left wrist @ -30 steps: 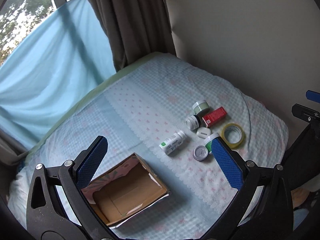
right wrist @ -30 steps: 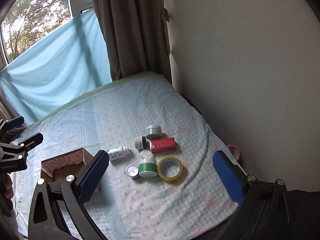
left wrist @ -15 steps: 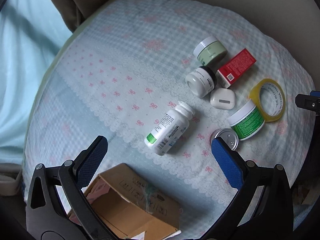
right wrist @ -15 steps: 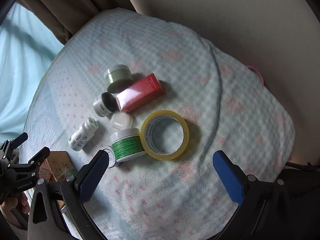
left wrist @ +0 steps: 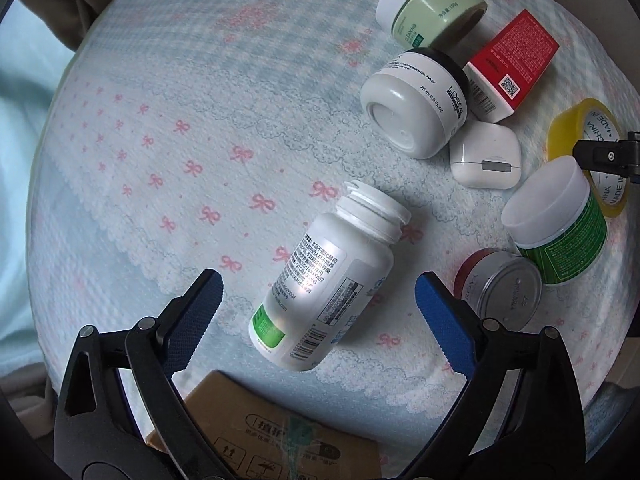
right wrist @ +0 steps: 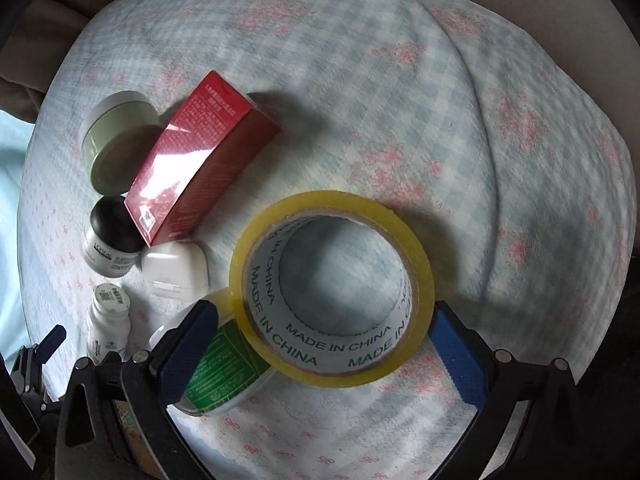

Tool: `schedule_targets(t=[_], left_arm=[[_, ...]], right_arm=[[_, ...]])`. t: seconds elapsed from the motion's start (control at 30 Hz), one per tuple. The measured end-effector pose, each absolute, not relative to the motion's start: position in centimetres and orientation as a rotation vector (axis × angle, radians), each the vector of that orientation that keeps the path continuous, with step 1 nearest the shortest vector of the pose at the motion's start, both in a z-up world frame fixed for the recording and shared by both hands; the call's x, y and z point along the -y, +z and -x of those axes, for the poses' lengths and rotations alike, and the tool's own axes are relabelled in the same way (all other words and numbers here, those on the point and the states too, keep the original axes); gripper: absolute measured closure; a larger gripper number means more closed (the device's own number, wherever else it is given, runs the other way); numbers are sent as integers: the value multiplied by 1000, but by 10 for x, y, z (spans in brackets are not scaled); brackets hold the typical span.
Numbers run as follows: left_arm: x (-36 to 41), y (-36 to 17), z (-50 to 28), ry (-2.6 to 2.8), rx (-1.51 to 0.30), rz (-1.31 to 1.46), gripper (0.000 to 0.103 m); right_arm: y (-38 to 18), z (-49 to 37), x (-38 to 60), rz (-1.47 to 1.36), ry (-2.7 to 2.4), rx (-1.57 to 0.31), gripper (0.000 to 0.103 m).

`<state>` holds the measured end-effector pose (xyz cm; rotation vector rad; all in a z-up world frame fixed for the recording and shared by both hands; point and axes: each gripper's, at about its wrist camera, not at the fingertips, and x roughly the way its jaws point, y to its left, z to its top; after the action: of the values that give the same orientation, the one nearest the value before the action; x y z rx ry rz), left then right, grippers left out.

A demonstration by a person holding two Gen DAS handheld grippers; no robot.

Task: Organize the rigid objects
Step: 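Move left tool to the white pill bottle while right tool approaches the yellow tape roll, then grasp the white pill bottle with left tool while right tool grasps the tape roll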

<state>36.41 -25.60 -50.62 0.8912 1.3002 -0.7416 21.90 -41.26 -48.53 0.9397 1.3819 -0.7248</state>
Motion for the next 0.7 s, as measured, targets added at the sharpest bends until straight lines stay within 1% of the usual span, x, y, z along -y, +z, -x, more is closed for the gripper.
schedule_targets(t=[0.07, 0.23, 0.3, 0.37, 0.63, 0.7], left_arm=[[259, -516, -366, -749, -1310, -905, 12], [264, -537, -368, -763, -1338, -952, 36], [266, -541, -368, -783, -1352, -955, 42], [271, -543, -364, -795, -1341, -981, 43], [281, -545, -355, -811, -1310, -999, 46], [280, -539, -355, -814, -1313, -976, 46]], right_arm=[[-495, -224, 416, -935, -751, -1401, 0], [-518, -226, 422, -957, -794, -1442, 0], [-523, -226, 423, -951, -804, -1448, 0], [-530, -232, 420, -937, -812, -1452, 3], [-547, -234, 421, -931, -817, -1437, 3], [-540, -239, 413, -932, -817, -1436, 4]])
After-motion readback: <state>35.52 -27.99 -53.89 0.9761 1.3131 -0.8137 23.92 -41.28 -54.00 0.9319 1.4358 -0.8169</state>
